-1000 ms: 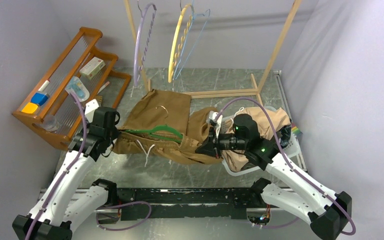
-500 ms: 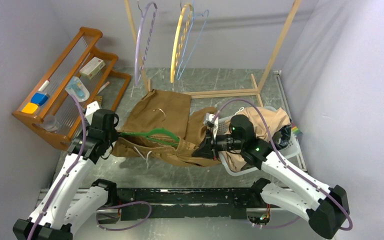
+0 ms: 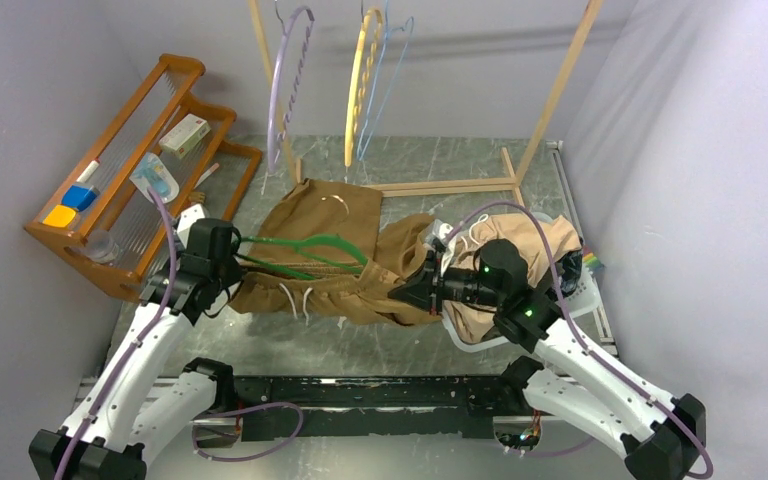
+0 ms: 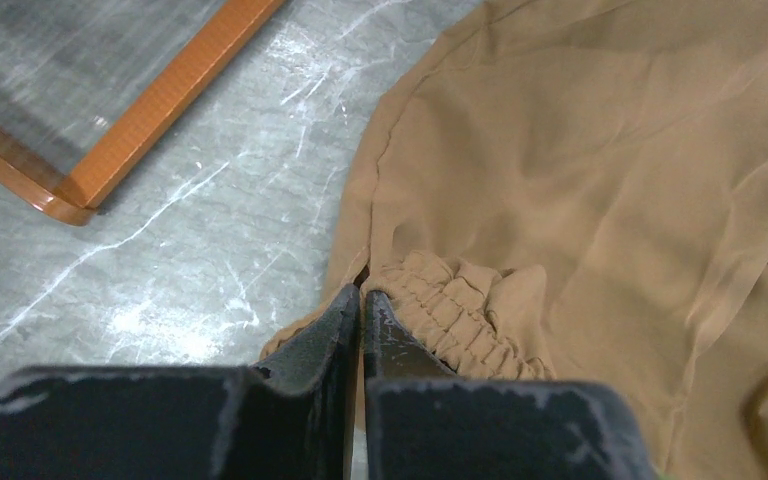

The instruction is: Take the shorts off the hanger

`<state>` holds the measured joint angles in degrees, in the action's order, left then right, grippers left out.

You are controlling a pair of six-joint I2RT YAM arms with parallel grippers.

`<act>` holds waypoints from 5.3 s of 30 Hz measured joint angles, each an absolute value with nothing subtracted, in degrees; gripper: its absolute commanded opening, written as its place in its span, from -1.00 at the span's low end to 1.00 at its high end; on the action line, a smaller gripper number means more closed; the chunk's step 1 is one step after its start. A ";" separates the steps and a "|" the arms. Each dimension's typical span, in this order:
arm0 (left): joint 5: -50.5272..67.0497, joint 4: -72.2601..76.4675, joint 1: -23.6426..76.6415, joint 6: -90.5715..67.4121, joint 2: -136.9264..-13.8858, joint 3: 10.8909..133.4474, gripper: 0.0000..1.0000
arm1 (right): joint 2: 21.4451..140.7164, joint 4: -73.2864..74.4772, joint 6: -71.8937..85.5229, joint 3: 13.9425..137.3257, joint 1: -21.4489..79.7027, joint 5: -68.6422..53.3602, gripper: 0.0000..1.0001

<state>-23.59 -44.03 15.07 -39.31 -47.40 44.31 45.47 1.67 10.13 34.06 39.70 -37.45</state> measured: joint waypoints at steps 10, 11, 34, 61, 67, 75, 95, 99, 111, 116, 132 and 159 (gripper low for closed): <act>-20.21 -43.18 13.72 -39.77 -46.89 44.03 0.01 | 50.70 -0.54 10.94 35.46 39.31 -37.91 -1.00; -20.40 -43.18 13.37 -39.46 -46.57 44.03 0.12 | 51.44 0.10 10.85 35.66 39.20 -38.15 -1.00; -23.07 -46.15 13.04 -45.30 -41.28 43.88 0.36 | 52.51 1.58 13.37 35.75 39.51 -27.16 -1.00; 17.91 -16.21 13.63 -49.76 -33.26 28.71 0.38 | 65.45 0.58 15.05 38.48 46.54 -21.08 -1.00; 27.79 -8.75 14.31 -49.50 -35.75 28.45 0.39 | 67.75 -1.48 16.95 39.16 50.72 -15.75 -1.00; 30.72 -3.16 19.20 -50.00 -38.41 28.45 0.31 | 69.21 -3.60 17.85 40.14 52.38 -16.60 -1.00; 10.00 -14.55 28.88 -59.83 -47.59 36.38 -0.41 | 69.84 -3.25 15.16 40.82 56.03 -15.53 -0.92; 8.19 -15.84 29.41 -60.80 -45.41 36.49 -0.64 | 70.02 -1.45 14.83 42.63 56.40 -15.42 -0.69; 2.57 -18.83 29.34 -62.28 -41.52 34.22 -0.86 | 70.26 -0.27 17.56 44.21 56.38 -19.22 -0.09; 2.37 -19.03 29.36 -62.89 -40.49 33.52 -0.86 | 71.81 0.40 18.17 44.40 56.38 -19.51 0.10; -1.67 -24.40 29.34 -61.89 -39.86 34.22 -0.86 | 76.62 0.67 20.80 50.09 56.49 -20.69 -1.00; -11.18 -34.37 29.36 -57.91 -33.43 41.98 -0.86 | 65.28 3.25 38.59 32.75 56.58 11.40 -1.00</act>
<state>-11.18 -34.37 29.36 -57.91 -33.43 41.98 65.28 3.25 38.59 32.75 56.58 11.40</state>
